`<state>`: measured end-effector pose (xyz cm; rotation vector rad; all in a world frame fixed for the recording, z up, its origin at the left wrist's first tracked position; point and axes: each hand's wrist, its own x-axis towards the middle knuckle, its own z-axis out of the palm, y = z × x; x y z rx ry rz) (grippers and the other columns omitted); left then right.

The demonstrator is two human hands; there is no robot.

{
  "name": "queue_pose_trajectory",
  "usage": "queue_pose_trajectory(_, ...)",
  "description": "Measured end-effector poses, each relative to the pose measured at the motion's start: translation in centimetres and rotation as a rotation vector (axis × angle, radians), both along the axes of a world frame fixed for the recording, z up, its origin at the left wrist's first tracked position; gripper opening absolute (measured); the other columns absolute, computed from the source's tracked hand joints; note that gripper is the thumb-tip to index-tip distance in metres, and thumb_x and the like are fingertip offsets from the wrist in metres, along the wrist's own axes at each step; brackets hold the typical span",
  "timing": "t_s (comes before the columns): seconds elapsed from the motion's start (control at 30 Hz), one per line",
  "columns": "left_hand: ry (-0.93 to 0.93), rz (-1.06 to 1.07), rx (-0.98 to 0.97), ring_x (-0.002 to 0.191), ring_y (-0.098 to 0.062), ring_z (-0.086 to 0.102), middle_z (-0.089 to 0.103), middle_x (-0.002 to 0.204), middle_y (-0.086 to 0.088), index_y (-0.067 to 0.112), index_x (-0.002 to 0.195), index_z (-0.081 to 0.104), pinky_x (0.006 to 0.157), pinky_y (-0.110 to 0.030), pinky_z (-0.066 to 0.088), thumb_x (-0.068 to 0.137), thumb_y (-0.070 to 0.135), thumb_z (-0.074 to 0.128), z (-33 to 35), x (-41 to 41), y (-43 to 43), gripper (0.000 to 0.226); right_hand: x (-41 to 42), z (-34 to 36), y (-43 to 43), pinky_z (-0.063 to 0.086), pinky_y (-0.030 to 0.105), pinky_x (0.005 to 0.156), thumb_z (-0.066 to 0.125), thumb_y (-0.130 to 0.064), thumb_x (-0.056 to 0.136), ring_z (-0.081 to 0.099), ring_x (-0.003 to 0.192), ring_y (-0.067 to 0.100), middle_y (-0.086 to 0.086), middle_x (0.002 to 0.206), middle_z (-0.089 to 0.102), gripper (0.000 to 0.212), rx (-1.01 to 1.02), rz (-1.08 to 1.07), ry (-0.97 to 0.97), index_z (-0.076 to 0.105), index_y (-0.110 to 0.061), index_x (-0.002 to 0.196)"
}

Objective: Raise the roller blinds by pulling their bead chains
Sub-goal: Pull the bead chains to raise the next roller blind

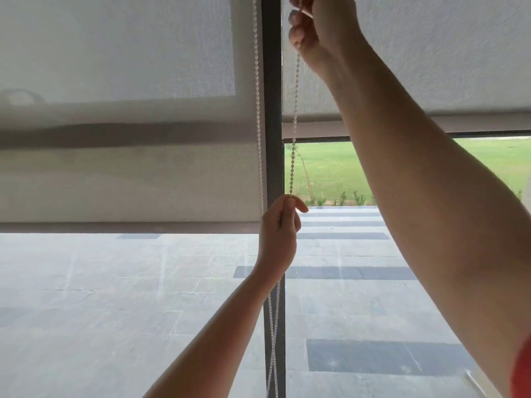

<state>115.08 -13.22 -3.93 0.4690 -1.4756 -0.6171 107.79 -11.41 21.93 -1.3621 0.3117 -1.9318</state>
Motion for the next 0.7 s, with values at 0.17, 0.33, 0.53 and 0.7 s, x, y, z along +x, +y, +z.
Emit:
queue_pose_trajectory(0.17, -0.044, 0.057, -0.008, 0.047, -0.01, 0.03, 0.035, 0.052, 0.003, 0.023, 0.071, 0.051, 0.048, -0.027, 0.025, 0.101, 0.01, 0.035, -0.6, -0.4, -0.8, 0.036, 0.8, 0.0, -0.1, 0.009, 0.022, 0.044, 0.023, 0.006, 0.09, 0.012, 0.045, 0.007, -0.003, 0.055, 0.022, 0.042, -0.026, -0.129, 0.126, 0.029, -0.018, 0.056)
queue_pose_trajectory(0.33, -0.065, 0.139, -0.06, 0.047, -0.013, 0.03, 0.035, 0.052, -0.005, 0.01, 0.069, 0.047, 0.045, -0.03, 0.024, 0.098, 0.012, 0.036, -1.8, -0.4, -1.1, 0.031, 0.3, -0.9, 0.4, 0.01, 0.018, 0.037, 0.022, 0.009, 0.087, 0.013, 0.038, 0.005, -0.009, 0.042, 0.023, 0.047, -0.069, 0.046, 0.006, 0.026, -0.02, 0.05)
queue_pose_trajectory(0.53, -0.095, 0.157, -0.055, 0.047, -0.016, 0.029, 0.036, 0.054, 0.006, 0.016, 0.069, 0.045, 0.045, -0.031, 0.024, 0.098, 0.011, 0.036, -4.9, -0.9, -0.8, 0.03, -0.1, -3.4, 1.1, 0.015, 0.017, 0.031, 0.043, -0.004, 0.097, 0.015, 0.037, 0.005, -0.01, 0.044, 0.026, 0.033, -0.101, 0.116, 0.024, 0.048, -0.013, 0.066)
queue_pose_trajectory(0.7, -0.167, 0.161, 0.001, 0.049, -0.004, 0.03, 0.039, 0.054, 0.015, 0.02, 0.069, 0.043, 0.048, -0.025, 0.027, 0.098, 0.013, 0.036, -9.3, -1.6, -0.3, 0.03, -0.7, -7.6, 0.5, 0.017, 0.017, 0.03, 0.044, -0.012, 0.1, 0.018, 0.037, 0.003, -0.01, 0.045, 0.029, 0.023, -0.088, 0.111, 0.046, 0.059, -0.012, 0.082)
